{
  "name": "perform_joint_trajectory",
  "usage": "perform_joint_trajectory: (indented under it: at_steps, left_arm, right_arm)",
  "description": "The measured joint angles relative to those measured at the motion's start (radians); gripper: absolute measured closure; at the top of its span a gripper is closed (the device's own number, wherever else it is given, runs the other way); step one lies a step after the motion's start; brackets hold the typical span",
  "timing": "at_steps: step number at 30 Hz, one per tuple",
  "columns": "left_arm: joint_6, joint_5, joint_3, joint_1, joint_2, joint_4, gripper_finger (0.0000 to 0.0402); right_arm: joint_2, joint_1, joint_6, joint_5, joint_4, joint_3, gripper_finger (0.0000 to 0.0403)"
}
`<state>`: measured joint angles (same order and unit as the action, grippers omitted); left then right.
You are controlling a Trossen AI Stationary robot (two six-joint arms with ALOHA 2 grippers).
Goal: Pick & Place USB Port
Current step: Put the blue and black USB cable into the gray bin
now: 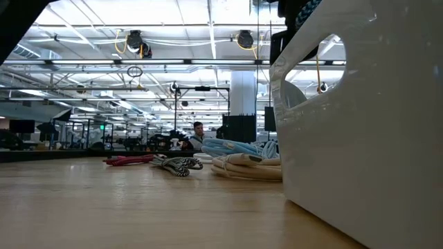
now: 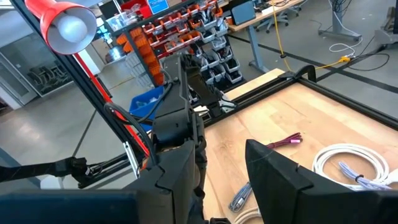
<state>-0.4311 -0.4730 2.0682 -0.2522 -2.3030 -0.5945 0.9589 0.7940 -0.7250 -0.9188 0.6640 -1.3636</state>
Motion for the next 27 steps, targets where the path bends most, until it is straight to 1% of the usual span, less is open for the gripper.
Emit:
perform_joint_trajectory:
  at_steps: [11, 18, 27]
  left_arm:
    - [-0.048, -0.003, -0.002, 0.0, -0.064, 0.087, 0.0384]
    - [-0.022, 0.022, -0.002, 0.016, -0.064, 0.04, 0.0384]
    - [-0.023, -0.013, 0.0, 0.011, -0.093, 0.042, 0.0384]
  right_arm:
    - [0.005, 0.0, -0.002, 0.0, 0.001, 0.0, 0.0269]
    - [0.012, 0.0, -0.008, 0.001, 0.001, 0.001, 0.0269]
    - [0.015, 0.0, -0.015, 0.0, 0.003, 0.001, 0.0269]
